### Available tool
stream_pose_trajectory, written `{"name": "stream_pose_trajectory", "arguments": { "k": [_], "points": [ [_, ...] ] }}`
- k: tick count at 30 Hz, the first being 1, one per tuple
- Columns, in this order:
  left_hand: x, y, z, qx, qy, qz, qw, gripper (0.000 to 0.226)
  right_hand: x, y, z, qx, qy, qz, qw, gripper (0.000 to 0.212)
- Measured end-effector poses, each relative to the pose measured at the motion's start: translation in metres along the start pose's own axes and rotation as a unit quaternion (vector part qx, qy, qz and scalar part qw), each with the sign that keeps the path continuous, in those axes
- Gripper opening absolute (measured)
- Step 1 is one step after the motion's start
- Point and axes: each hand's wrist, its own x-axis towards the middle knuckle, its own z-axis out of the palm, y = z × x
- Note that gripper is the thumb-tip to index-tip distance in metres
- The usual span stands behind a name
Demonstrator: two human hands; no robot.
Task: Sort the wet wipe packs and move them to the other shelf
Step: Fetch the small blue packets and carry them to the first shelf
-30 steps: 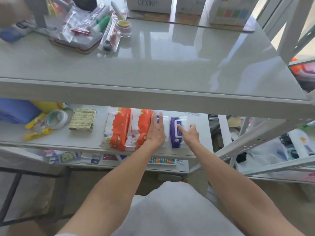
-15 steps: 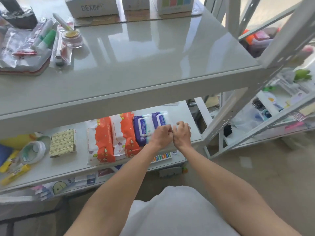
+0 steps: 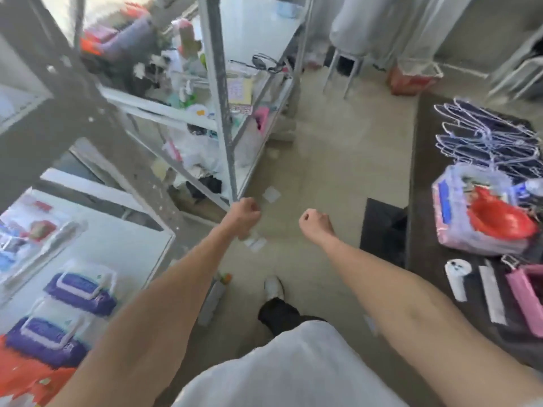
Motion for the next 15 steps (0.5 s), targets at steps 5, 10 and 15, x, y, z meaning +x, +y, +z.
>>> {"name": "stream_pose_trajectory", "arguments": {
  "k": [5,10,15],
  "points": [
    [0.092,0.079,0.029,-0.012,-0.042,0.019,0.999,0.035,0.063,0.054,-0.063,0.041,0.049,0.083,0.995,0.029],
    [0.194,0.153,0.055,0.057,-0.079,0.017,0.995,0.038,0.145,0.08,-0.114,0.082,0.058,0.12,0.988,0.027],
    [0.283,0.223,0.065,0.119,-0.113,0.003,0.986,0.049,0.228,0.103,-0.172,0.101,0.044,0.146,0.983,0.025]
  ]
}}
